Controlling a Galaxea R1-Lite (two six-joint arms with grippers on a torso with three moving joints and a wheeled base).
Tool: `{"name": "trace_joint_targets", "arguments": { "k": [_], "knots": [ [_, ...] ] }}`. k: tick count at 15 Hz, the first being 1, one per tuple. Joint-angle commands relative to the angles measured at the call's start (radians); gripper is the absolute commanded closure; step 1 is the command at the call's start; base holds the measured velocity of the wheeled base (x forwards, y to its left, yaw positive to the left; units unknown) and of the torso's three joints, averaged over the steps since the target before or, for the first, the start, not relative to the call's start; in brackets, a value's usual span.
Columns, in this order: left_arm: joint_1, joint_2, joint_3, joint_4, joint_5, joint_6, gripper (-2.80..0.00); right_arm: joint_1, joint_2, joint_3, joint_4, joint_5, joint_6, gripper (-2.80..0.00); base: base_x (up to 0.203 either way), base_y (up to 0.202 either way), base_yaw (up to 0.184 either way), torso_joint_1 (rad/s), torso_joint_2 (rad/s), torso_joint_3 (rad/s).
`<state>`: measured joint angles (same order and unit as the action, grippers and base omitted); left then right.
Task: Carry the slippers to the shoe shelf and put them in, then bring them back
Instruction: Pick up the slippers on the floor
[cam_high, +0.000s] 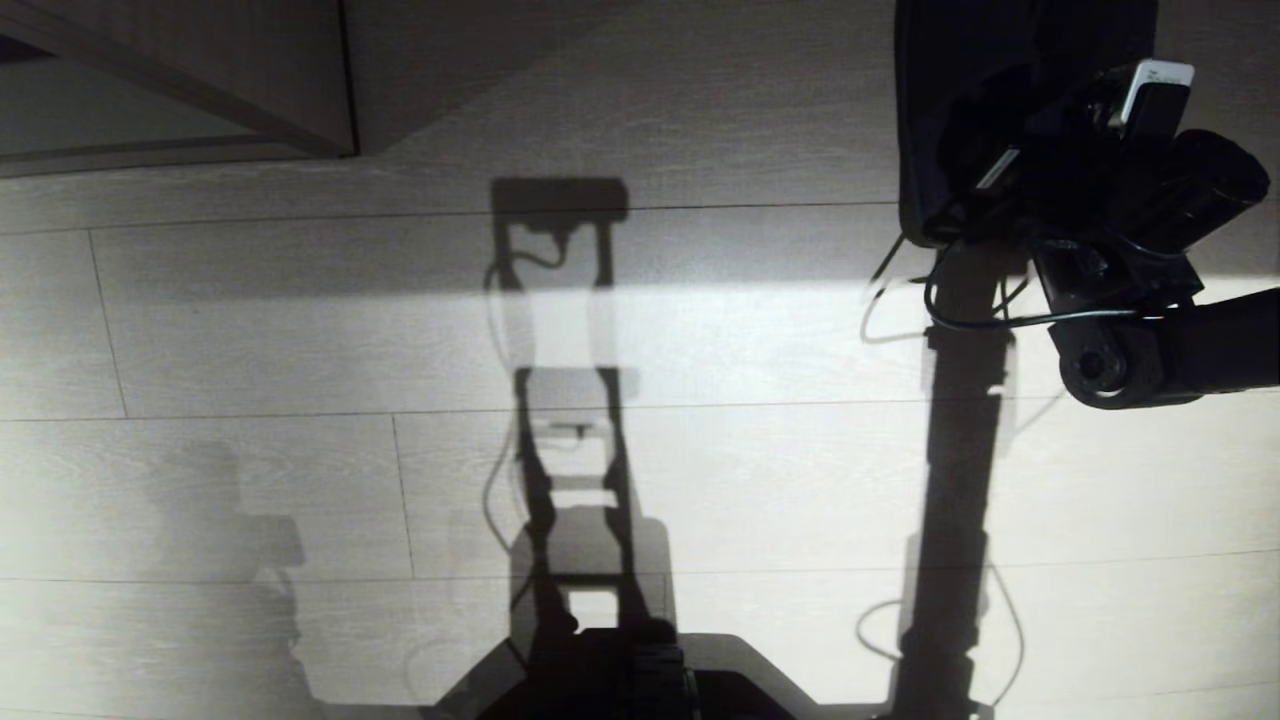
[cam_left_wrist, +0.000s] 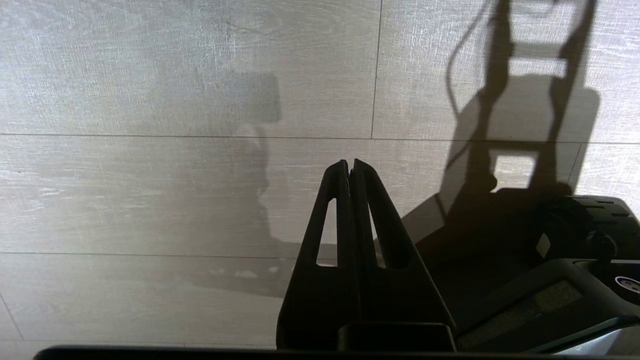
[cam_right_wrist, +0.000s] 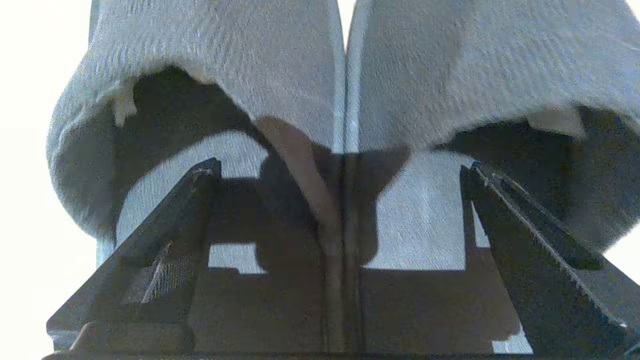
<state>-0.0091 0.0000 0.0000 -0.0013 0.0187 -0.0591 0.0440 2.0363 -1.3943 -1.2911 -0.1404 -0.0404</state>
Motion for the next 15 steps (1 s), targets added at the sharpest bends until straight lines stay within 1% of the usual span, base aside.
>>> {"name": "trace_joint_targets", "arguments": {
  "k": [1, 6, 15],
  "knots": [
    [0.0, 0.0, 0.0, 0.0, 0.0, -0.001, 0.0, 0.0, 0.032, -0.041, 0.002, -0.001, -0.001, -2.8, 0.0, 0.0, 0.0, 0.0, 0.0, 0.0],
    [0.0, 0.0, 0.0, 0.0, 0.0, -0.001, 0.0, 0.0, 0.082, -0.148, 0.038, -0.001, -0.001, -2.8, 0.0, 0.0, 0.0, 0.0, 0.0, 0.0],
    [0.0, 0.0, 0.0, 0.0, 0.001, -0.001, 0.0, 0.0, 0.154, -0.255, 0.055, 0.001, -0.013, -2.8, 0.0, 0.0, 0.0, 0.0, 0.0, 0.0]
  ]
}}
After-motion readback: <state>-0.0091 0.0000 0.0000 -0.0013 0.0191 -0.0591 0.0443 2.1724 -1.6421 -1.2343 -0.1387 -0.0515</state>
